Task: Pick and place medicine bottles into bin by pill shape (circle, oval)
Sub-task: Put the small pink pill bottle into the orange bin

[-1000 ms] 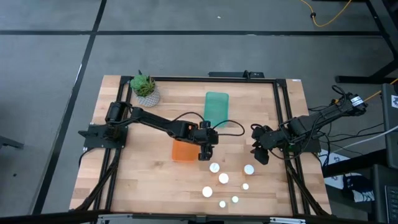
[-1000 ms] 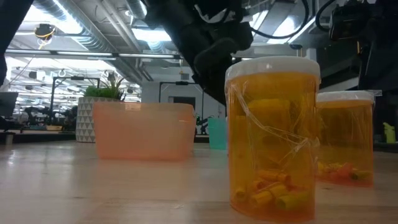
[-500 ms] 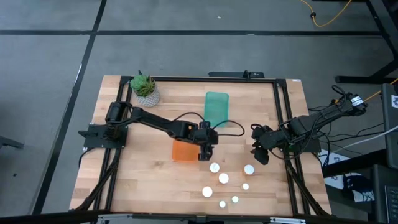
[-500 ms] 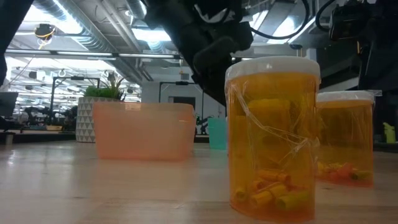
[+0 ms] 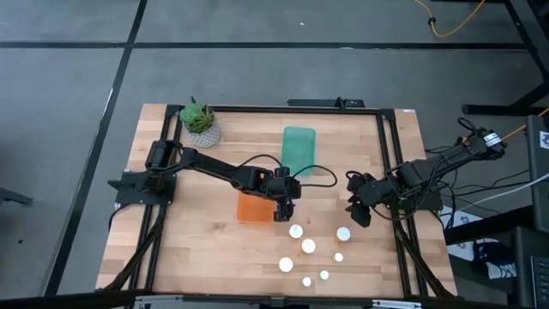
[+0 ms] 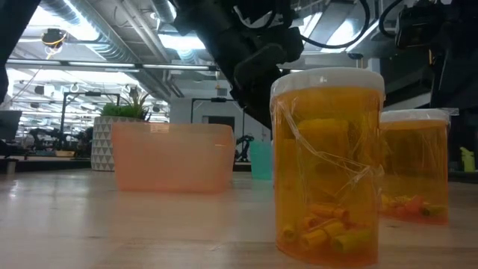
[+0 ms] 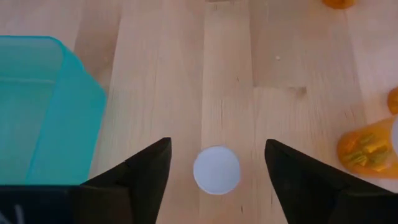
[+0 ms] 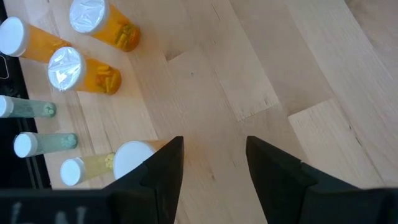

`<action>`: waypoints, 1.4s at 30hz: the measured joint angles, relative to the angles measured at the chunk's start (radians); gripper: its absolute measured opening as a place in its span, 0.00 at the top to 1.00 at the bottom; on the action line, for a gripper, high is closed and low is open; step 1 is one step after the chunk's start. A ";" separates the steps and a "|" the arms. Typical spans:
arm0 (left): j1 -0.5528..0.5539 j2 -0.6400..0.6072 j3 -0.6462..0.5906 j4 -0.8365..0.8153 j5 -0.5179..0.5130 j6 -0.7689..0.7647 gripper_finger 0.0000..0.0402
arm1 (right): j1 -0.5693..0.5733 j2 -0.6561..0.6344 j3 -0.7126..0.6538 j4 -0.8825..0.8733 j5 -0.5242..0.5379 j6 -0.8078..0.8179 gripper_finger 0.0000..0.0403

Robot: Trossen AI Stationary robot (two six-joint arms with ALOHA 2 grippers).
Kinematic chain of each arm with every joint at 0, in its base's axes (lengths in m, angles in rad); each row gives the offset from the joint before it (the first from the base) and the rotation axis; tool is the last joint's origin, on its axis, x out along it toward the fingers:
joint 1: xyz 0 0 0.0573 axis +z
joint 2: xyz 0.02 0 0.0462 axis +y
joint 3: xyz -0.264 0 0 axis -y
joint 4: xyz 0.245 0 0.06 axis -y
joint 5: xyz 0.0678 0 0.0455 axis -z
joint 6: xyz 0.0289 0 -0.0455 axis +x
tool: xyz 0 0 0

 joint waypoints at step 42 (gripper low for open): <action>0.018 0.007 0.000 -0.051 0.045 -0.043 0.36 | 0.000 0.000 0.000 0.000 0.000 0.002 0.56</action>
